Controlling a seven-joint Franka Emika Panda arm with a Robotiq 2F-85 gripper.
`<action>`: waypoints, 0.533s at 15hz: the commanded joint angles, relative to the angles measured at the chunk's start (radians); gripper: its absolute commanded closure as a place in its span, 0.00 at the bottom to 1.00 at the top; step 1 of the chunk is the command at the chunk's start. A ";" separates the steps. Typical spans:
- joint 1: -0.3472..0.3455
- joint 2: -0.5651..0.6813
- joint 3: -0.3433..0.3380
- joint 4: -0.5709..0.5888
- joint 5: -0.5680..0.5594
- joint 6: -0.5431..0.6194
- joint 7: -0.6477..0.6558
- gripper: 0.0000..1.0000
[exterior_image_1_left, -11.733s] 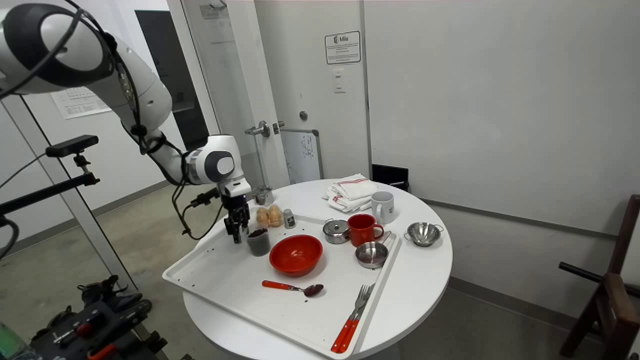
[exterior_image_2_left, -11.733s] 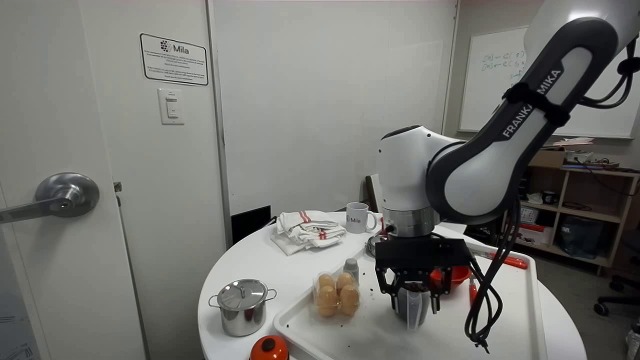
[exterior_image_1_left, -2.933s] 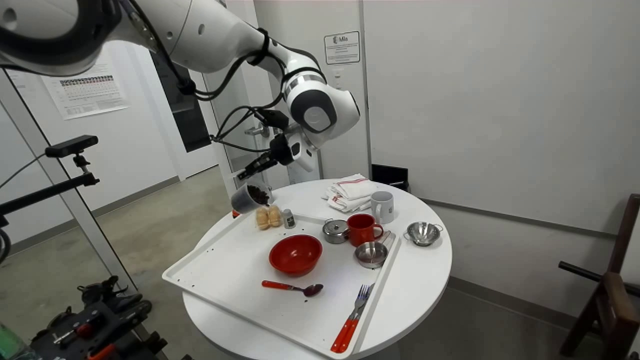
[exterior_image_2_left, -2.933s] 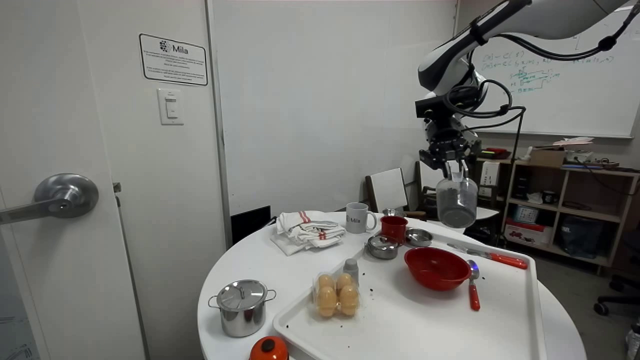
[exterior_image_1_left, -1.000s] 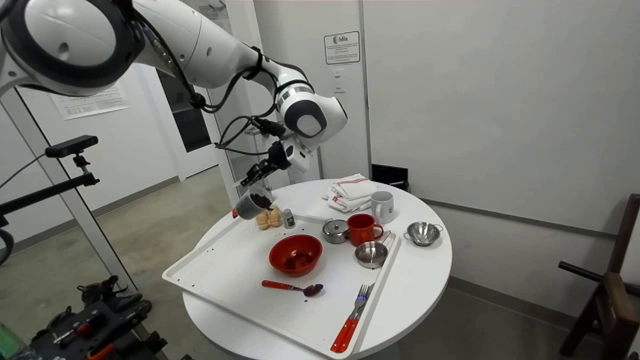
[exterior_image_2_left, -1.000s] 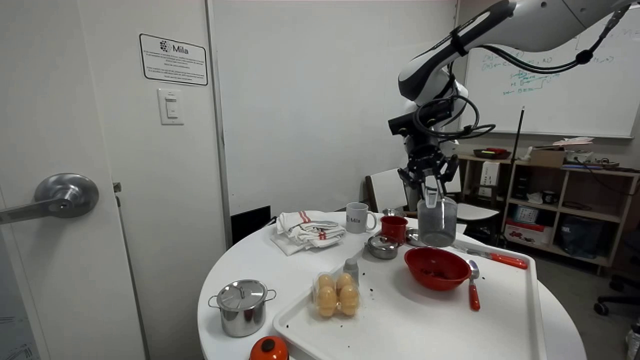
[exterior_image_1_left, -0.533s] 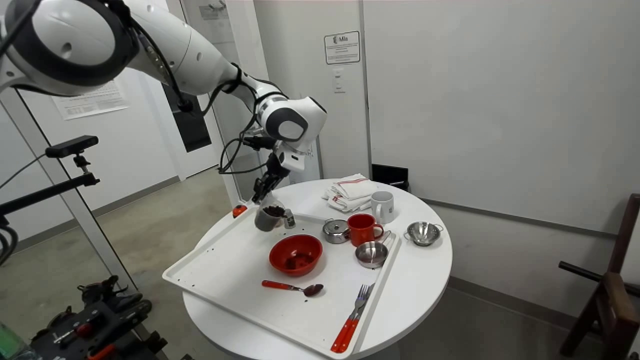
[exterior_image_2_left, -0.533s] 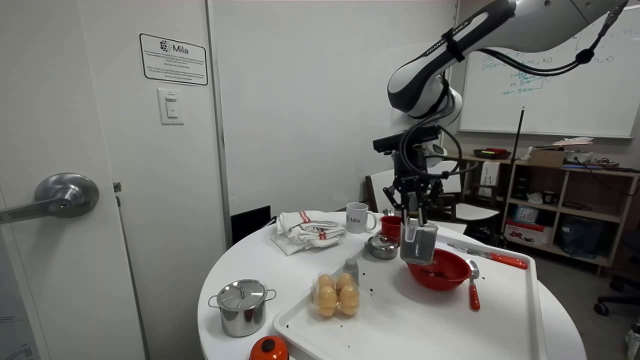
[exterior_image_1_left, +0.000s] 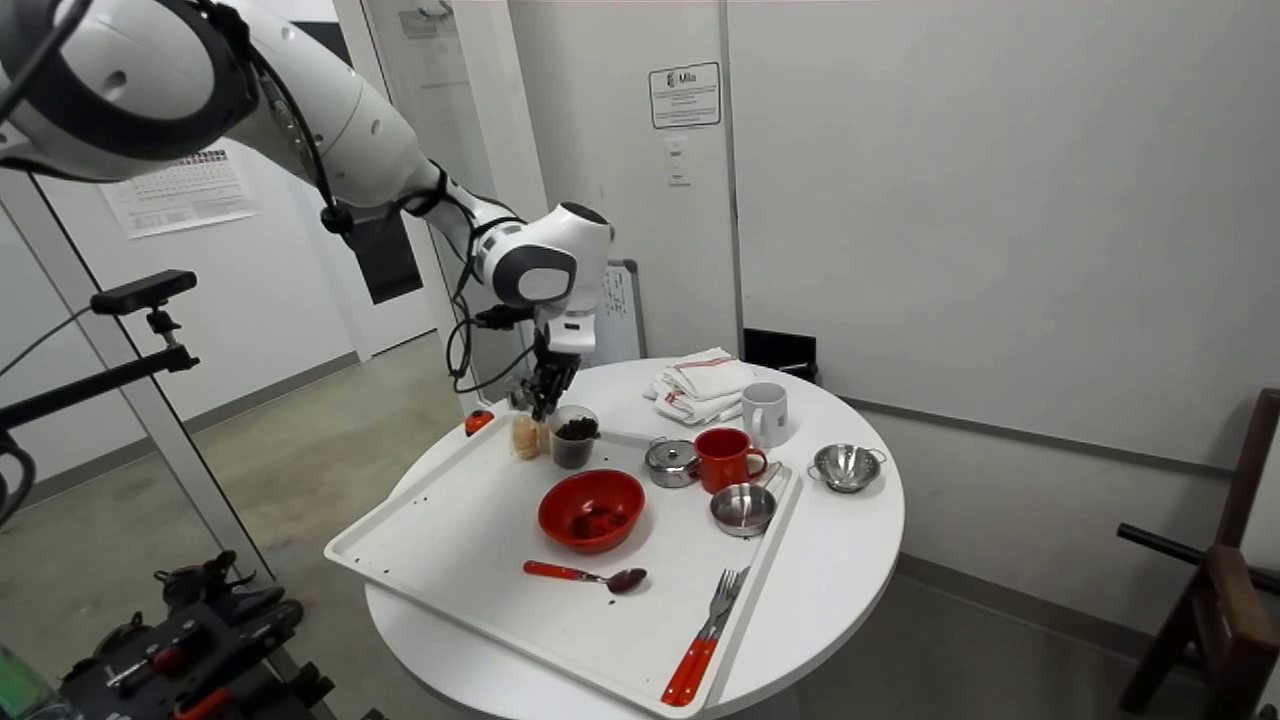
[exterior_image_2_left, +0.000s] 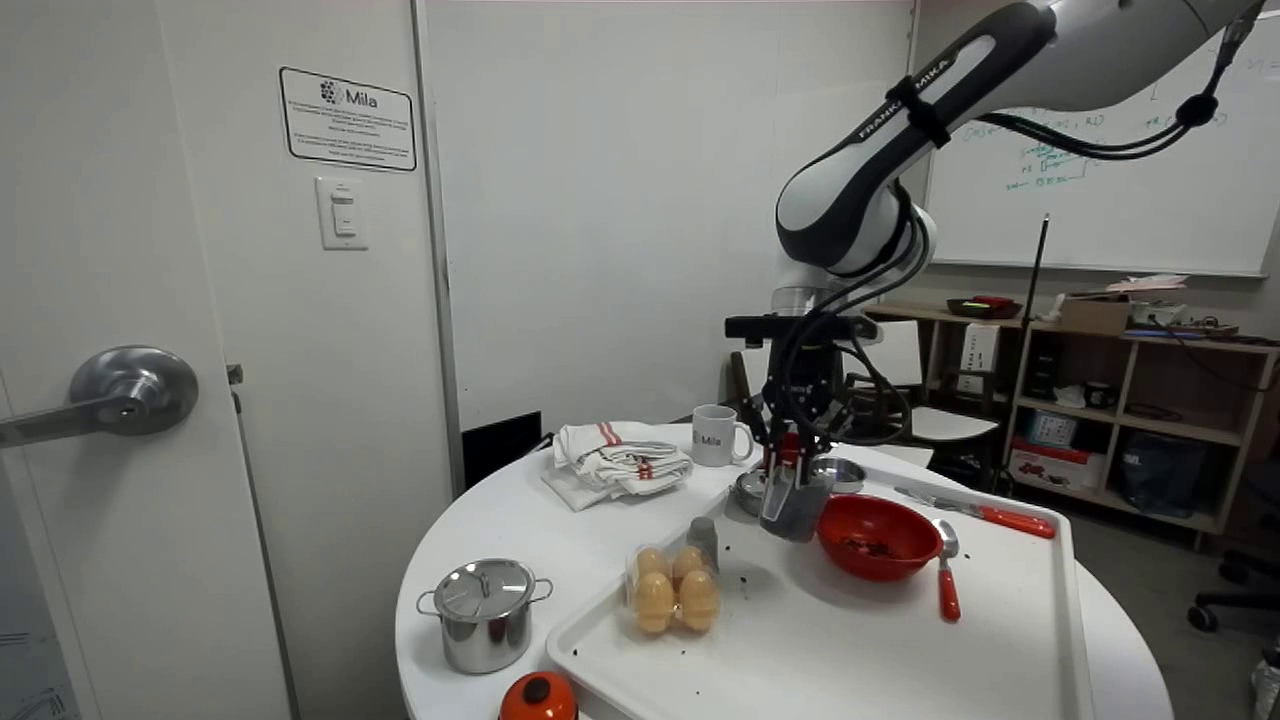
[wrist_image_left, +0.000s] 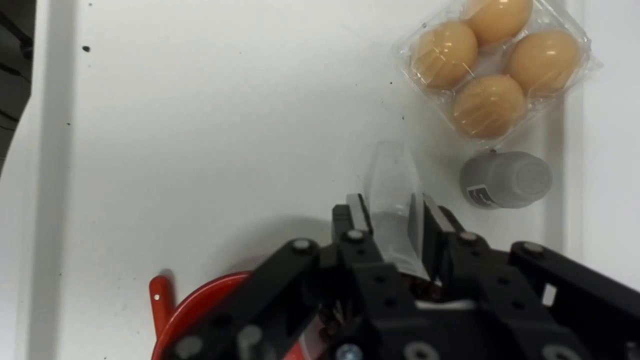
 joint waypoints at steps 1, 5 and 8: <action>0.015 -0.075 0.013 -0.114 -0.048 0.153 0.053 0.87; 0.052 -0.126 -0.002 -0.200 -0.123 0.290 0.096 0.87; 0.079 -0.182 -0.013 -0.253 -0.232 0.222 0.131 0.87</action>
